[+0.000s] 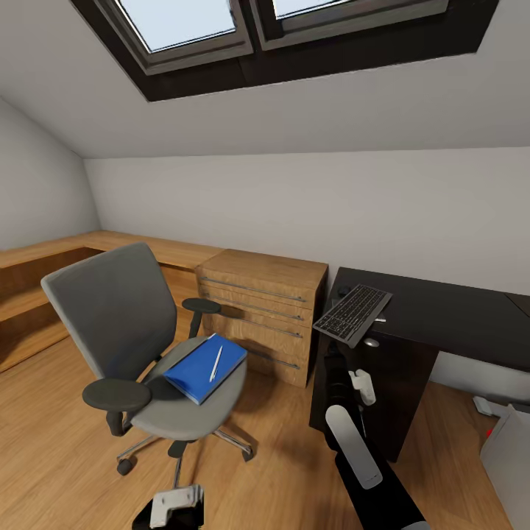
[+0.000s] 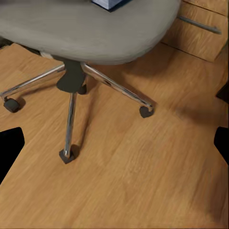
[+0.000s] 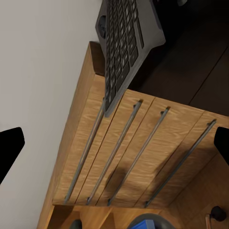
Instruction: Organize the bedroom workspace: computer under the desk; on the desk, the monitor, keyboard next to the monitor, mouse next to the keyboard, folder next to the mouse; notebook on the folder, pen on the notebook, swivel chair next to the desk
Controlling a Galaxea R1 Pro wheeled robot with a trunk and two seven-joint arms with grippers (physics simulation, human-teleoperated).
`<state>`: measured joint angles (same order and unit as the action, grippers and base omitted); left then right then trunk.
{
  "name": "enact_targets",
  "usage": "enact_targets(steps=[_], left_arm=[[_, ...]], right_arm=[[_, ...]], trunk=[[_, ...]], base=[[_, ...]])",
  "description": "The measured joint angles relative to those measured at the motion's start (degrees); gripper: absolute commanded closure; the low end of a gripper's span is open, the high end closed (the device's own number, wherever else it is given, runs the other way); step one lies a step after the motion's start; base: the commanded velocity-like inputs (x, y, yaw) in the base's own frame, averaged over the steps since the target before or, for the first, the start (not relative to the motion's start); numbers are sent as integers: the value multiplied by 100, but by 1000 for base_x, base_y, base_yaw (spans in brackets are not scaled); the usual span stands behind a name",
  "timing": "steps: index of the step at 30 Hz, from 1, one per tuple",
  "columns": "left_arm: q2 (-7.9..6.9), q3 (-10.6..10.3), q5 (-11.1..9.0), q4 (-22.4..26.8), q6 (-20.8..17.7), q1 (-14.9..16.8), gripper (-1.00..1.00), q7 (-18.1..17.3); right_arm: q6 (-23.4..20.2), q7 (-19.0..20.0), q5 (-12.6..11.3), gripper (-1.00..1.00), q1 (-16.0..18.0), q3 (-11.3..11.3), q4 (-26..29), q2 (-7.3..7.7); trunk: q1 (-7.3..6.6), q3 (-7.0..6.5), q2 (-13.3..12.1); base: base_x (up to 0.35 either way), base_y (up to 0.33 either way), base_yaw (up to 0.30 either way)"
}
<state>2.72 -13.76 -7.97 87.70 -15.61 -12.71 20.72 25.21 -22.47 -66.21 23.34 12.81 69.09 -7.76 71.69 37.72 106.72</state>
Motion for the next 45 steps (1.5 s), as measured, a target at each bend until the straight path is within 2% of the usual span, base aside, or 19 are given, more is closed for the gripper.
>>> enact_targets(steps=[2, 3, 5, 8, 9, 14, 19, 20, 24, 31, 34, 36, 39, 45], left_arm=[[5, -145, 2, 176, -148, -2, -100, -2], [30, -306, 1, 291, -239, -1, -100, 0], [99, -441, 3, 369, -299, -1, -100, 1], [259, -569, 7, 434, -344, 0, -100, 1], [415, -668, 7, 481, -371, 2, -100, -4], [422, -678, 20, 492, -369, 4, -100, -3], [360, -690, 22, 501, -350, 3, -100, -1], [349, -695, 22, 502, -349, 4, -100, -3], [344, -699, 22, 498, -355, 4, -100, -4], [344, -699, 22, 498, -352, 3, -100, -5], [344, -700, 22, 495, -357, 3, -100, -5], [344, -702, 20, 496, -358, 3, -100, -5], [344, -706, 17, 494, -358, 3, -100, -5], [344, -708, 14, 494, -358, 2, -100, -5]], right_arm=[[0, 0, 2, -100, 0, 0, 1, -1], [0, 0, 2, -100, 0, 0, 2, 0], [-1, 0, 4, -100, 0, 0, 2, 0], [-3, 0, 5, -100, 0, 0, 3, 0], [-6, 0, 5, -100, 0, 0, 3, 3], [-7, 0, 5, -100, 0, -6, -5, 38], [-18, -1, -12, -100, 0, -227, -30, 86], [-26, -1, -29, -100, 6, -425, -128, 87], [-43, 0, -40, -100, 17, -527, -336, 81], [-72, 0, -48, -100, 25, -535, -369, 68], [-77, -1, -326, -100, 26, -517, -374, 63], [-78, 0, -429, -100, 27, -504, -375, 63], [-78, 5, -540, -100, 27, -492, -373, 63], [-77, 7, -602, -100, 27, -480, -361, 57]], trunk=[[0, 0, 0], [0, 0, 0], [0, 0, 0], [0, 0, 0], [21, 17, 39], [131, 107, 239], [241, 197, 440], [263, 215, 480], [351, 287, 640], [505, 413, 921], [571, 466, 1042], [615, 502, 1122], [680, 556, 1242], [812, 664, 1483]], base=[[0, 0, 0], [0, 0, 0], [0, 0, 0], [0, 0, 0], [0, 0, 0], [0, 0, 0], [0, 0, 0], [0, 0, 0], [0, 0, 0], [0, 0, 0], [0, 0, 0], [0, 0, 0], [0, 0, 0], [0, 0, 0]])
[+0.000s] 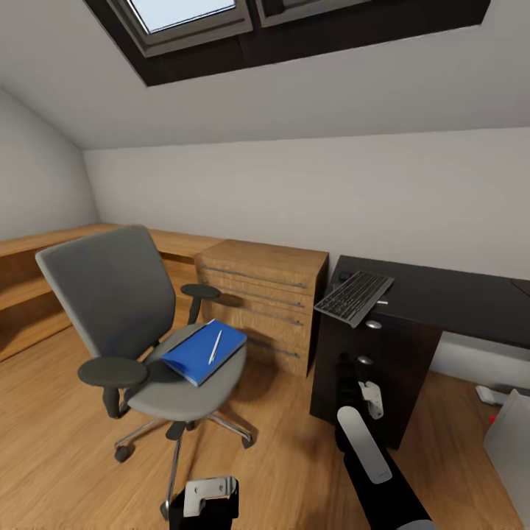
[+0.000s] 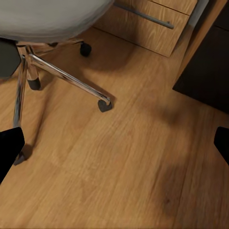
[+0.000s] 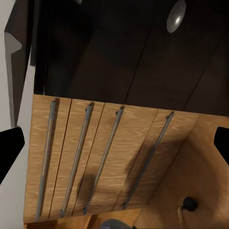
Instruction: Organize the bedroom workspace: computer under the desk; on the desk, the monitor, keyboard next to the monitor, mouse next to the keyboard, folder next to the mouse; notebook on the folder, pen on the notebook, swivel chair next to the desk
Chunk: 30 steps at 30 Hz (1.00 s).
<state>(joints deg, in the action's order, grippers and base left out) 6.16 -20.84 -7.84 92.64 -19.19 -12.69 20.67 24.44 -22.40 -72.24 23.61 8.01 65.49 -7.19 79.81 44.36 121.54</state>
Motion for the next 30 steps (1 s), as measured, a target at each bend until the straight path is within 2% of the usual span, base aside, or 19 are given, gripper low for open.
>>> enact_targets(steps=[11, 13, 14, 15, 18, 19, 20, 21, 23, 28, 30], left_arm=[[0, -87, 3, -33, 0, 0, -100, 0], [0, -97, 5, -37, 0, 1, -100, 0], [0, -103, 6, -43, 0, -2, -100, 0], [-15, -111, 11, -51, 0, -1, -100, -3], [-61, -145, 14, -56, 0, -3, -100, -6], [-94, -187, 15, -58, 0, -2, -100, -7], [-154, -279, 15, -61, 2, -3, -100, -8], [-175, -303, 18, -74, 4, -4, -100, -11], [-192, -323, 22, -98, 7, -4, -100, -14], [-208, -341, 25, -120, 10, 0, -100, -17], [-210, -342, 26, -121, 14, 0, -100, -17]], right_arm=[[7, 7, -8, -100, 0, 34, 17, -4], [8, 8, 1, -100, 0, 92, 28, -4], [15, 9, 12, -100, 0, 196, 44, -2], [33, 11, 29, -100, 0, 411, 101, 1], [49, 28, 42, -100, 0, 662, 211, 7], [55, 87, 47, -100, 0, 812, 282, 11], [58, 534, 57, -100, -7, 1032, 379, 24], [62, 942, 42, -100, -14, 1077, 389, 30], [64, 1475, 15, -100, -25, 1110, 390, 35], [66, 1968, -10, -100, -34, 1113, 388, 39], [68, 2006, -12, -100, -35, 1064, 383, 40]], trunk=[[242, 197, 441], [242, 198, 443], [242, 198, 443], [242, 198, 443], [242, 198, 443], [242, 198, 443], [242, 198, 443], [242, 198, 443], [242, 198, 443], [242, 198, 443], [242, 198, 443]], base=[[0, 0, 0], [0, 0, 0], [0, 0, 0], [0, 0, 0], [0, 0, 0], [0, 0, 0], [0, 0, 0], [0, 0, 0], [0, 0, 0], [0, 0, 0], [0, 0, 0]])
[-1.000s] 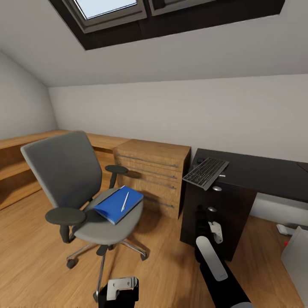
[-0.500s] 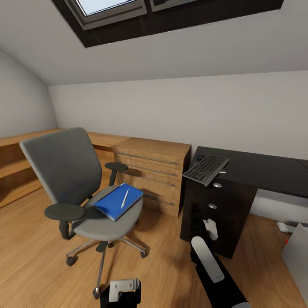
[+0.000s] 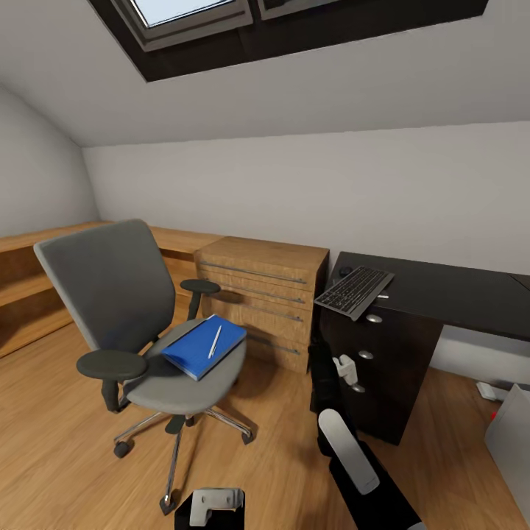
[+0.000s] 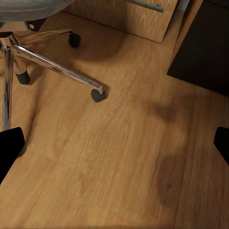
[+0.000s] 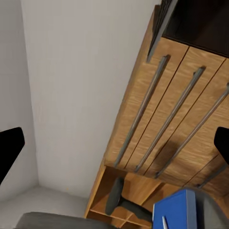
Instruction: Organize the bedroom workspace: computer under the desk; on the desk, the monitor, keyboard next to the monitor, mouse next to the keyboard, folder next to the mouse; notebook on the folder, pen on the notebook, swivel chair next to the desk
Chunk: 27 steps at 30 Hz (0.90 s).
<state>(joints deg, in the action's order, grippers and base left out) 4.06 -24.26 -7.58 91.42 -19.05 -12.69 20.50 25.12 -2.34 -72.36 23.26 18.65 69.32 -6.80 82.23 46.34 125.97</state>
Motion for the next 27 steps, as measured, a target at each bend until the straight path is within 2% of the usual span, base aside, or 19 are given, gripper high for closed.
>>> enact_targets(steps=[7, 13, 17, 18, 20, 27], left_arm=[[-2, -8, 0, -30, 12, -1, -100, 0], [-2, -15, 1, -70, 20, -2, -100, 0], [-3, -19, 0, -76, 21, -3, -100, 0], [-6, -61, -1, -84, 21, -4, -100, 0], [-8, -116, 0, -101, 21, -5, -100, 5], [-34, -295, 6, -197, 22, -3, -100, 26]], right_arm=[[-7, 29, -38, -100, 0, -340, -14, -10], [-7, 37, -457, -100, 0, -511, -19, -15], [-6, 46, -849, -100, 0, -543, -16, -11], [-1, 56, -1087, -100, 0, -554, -11, -10], [10, 62, -1227, -100, 0, -560, -7, -7], [33, 70, -1356, -100, 0, -566, 1, 3]], trunk=[[0, 0, 0], [0, 0, 0], [0, 0, 0], [0, 0, 0], [0, 0, 0], [0, 0, 0]], base=[[0, 0, 0], [0, 0, 0], [0, 0, 0], [0, 0, 0], [0, 0, 0], [21, 0, 0]])
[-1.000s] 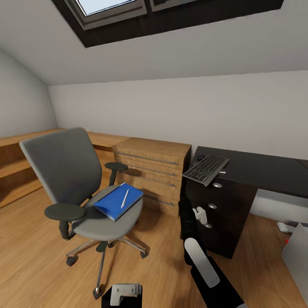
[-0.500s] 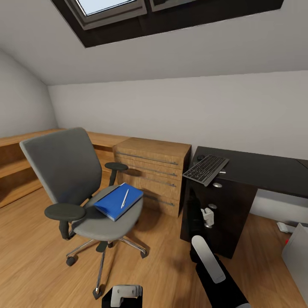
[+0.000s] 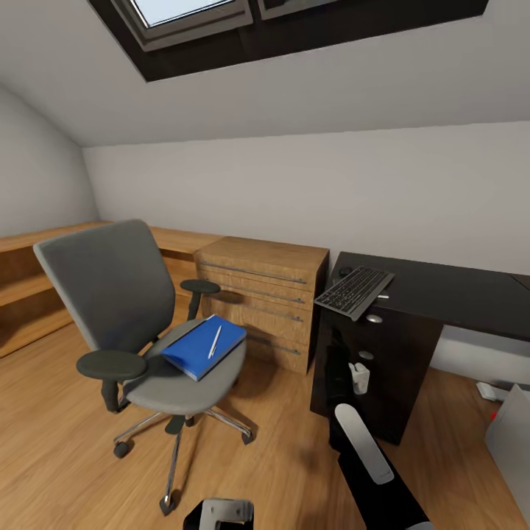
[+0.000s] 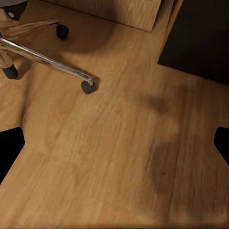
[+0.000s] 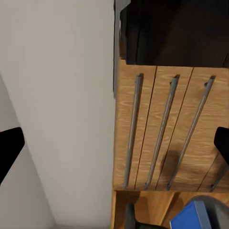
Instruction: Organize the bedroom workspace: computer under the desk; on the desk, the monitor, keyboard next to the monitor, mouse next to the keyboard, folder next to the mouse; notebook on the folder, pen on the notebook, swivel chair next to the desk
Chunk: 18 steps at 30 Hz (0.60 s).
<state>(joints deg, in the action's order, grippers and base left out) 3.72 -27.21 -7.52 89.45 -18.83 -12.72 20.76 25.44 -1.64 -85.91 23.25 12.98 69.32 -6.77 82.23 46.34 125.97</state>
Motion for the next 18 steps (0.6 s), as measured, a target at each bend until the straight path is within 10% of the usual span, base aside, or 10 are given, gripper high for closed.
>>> enact_targets(steps=[18], left_arm=[[-112, -65, -13, -23, -1, -3, -100, -7]], right_arm=[[15, 1, -16, -100, 0, -96, 13, 7]], trunk=[[0, 0, 0]], base=[[157, 0, 0]])
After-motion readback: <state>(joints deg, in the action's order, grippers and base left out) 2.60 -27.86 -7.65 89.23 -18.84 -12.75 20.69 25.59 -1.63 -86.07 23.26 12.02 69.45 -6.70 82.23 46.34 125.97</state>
